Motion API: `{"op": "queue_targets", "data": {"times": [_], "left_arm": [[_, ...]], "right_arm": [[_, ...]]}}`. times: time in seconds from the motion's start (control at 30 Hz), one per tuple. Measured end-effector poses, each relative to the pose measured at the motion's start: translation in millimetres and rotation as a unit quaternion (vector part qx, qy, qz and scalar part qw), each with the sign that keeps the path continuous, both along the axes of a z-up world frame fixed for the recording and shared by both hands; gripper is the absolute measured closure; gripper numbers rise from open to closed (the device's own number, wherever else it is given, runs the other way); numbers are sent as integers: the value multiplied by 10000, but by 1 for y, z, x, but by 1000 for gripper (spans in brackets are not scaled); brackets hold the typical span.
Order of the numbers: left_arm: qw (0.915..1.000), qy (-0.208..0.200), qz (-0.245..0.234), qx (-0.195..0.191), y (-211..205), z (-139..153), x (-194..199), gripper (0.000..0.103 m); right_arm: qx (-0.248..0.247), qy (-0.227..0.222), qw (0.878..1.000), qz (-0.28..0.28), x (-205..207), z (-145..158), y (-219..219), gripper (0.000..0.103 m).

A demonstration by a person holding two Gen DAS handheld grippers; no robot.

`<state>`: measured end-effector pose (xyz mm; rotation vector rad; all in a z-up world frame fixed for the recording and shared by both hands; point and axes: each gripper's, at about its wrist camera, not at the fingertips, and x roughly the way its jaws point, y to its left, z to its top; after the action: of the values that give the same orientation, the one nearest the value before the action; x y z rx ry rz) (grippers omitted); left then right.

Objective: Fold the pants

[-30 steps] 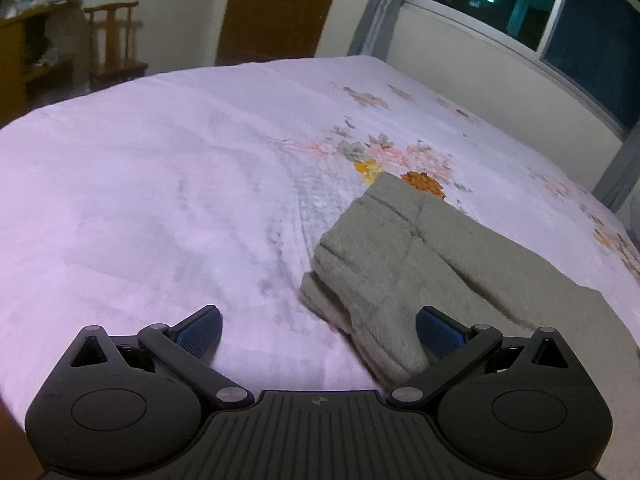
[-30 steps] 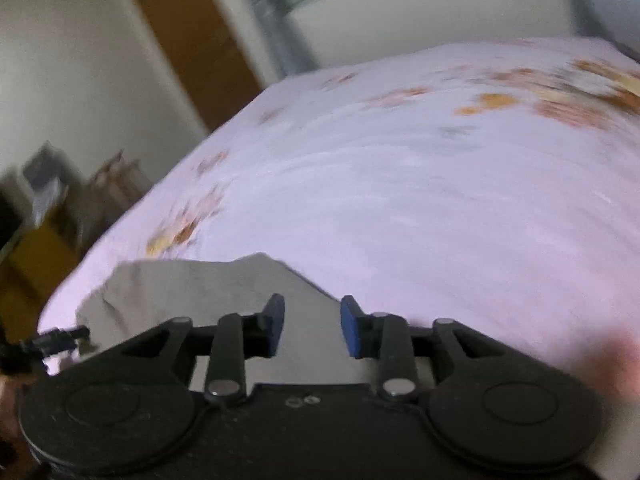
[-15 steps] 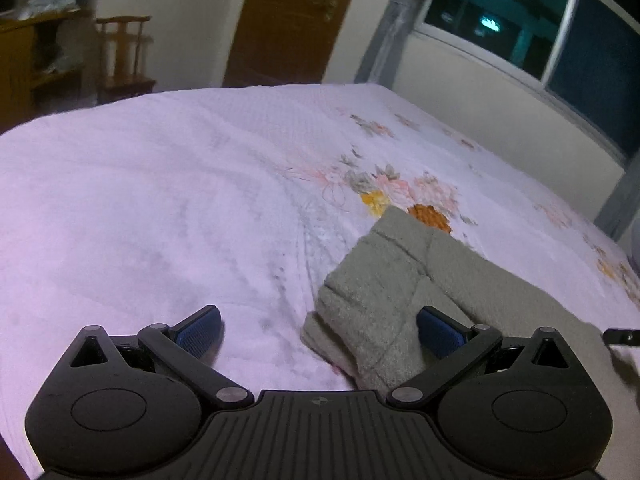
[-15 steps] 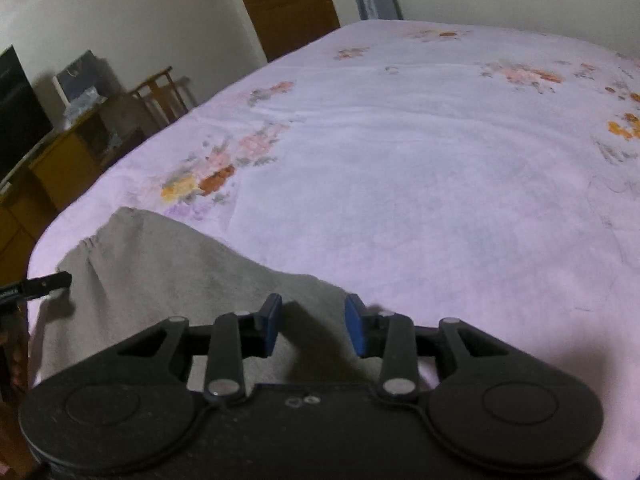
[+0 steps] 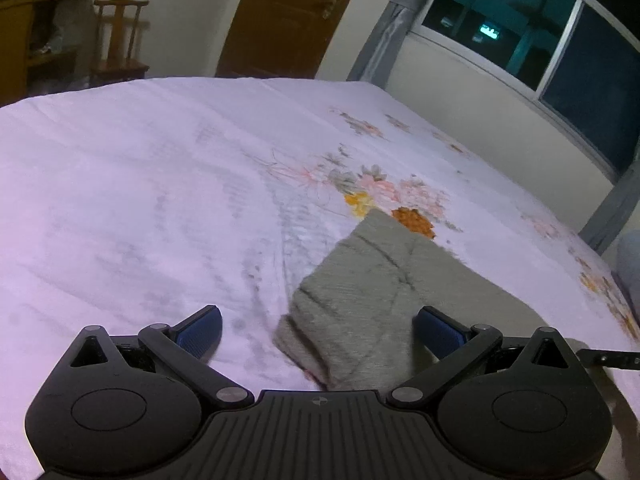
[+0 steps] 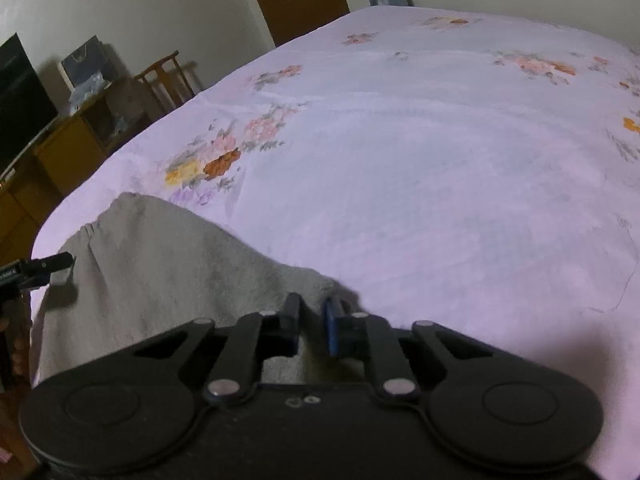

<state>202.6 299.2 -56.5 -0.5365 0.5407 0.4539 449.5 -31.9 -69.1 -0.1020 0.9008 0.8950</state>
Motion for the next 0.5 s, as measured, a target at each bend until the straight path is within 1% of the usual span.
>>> {"op": "queue_targets", "data": {"times": [0.03,0.07,0.1,0.13,0.17,0.23,0.27,0.33,0.37,0.4,0.43,0.47,0.5], "left_arm": [[9999,-141,-32,-43,-1,2,-2,10],[9995,-271,-86,-145,-1,3,-3,45],[9992,-303,-86,-244,-1,4,-1,52],[9989,-335,-77,-319,1,5,2,52],[9986,-332,-130,-394,4,6,7,59],[9978,-413,-222,-459,9,7,14,68],[9980,-410,-258,-396,11,10,17,71],[9989,-277,-322,-180,11,9,24,71],[9993,-41,-371,-41,12,2,29,71],[9991,129,-390,-51,14,-7,33,71],[9991,90,-353,-215,18,-14,32,70],[9991,54,-313,-298,21,-16,30,65],[9993,118,-299,-209,21,-14,30,52]], "right_arm": [[-50,-46,10000,19,-2,2,1,103],[-86,-139,9999,40,-4,4,2,103],[-130,-274,9995,62,-6,8,3,103],[-156,-383,9991,66,-8,10,3,103],[-147,-441,9989,64,-9,13,4,103],[-143,-509,9986,51,-8,17,3,103],[-144,-508,9986,28,-8,17,3,103],[-171,-528,9984,-69,-6,15,3,103],[-230,-517,9983,-170,-4,10,3,103],[-325,-378,9983,-296,1,-3,5,103],[-294,-157,9985,-440,7,-17,5,103],[-165,-61,9982,-577,9,-23,3,103],[-86,-33,9976,-690,10,-25,2,102]]}}
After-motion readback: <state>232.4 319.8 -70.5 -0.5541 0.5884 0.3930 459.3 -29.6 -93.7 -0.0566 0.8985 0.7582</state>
